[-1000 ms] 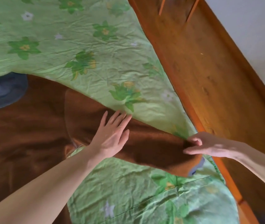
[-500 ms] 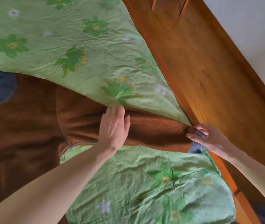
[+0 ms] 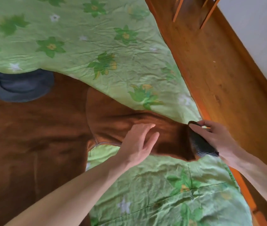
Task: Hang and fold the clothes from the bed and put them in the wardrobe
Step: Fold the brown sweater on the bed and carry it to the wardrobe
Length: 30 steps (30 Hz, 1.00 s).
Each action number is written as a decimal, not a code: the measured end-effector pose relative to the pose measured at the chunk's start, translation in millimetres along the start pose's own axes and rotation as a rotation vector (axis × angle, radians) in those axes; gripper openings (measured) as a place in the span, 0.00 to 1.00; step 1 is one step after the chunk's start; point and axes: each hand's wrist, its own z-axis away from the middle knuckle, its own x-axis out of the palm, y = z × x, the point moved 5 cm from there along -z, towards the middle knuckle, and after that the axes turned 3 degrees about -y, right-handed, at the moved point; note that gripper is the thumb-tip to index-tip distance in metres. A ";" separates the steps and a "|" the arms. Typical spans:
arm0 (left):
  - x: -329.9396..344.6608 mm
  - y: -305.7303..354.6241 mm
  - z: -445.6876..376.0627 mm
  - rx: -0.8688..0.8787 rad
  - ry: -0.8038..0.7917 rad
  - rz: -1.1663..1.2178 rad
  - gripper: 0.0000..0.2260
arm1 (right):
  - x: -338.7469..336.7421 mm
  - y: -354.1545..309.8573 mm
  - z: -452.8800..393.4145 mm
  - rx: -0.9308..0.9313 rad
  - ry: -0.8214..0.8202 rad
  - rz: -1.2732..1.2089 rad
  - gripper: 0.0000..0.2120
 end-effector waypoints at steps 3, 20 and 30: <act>-33.7 8.2 16.4 -0.257 0.018 0.665 0.28 | 80.4 -41.3 2.3 -0.124 -0.091 -0.035 0.06; -277.0 -212.7 201.8 -0.632 0.832 0.809 0.06 | 319.4 -99.3 3.0 -0.699 -0.076 0.728 0.22; -352.7 -309.5 271.2 -0.743 0.839 0.469 0.06 | 392.6 -80.1 -28.8 -0.402 -0.059 1.094 0.32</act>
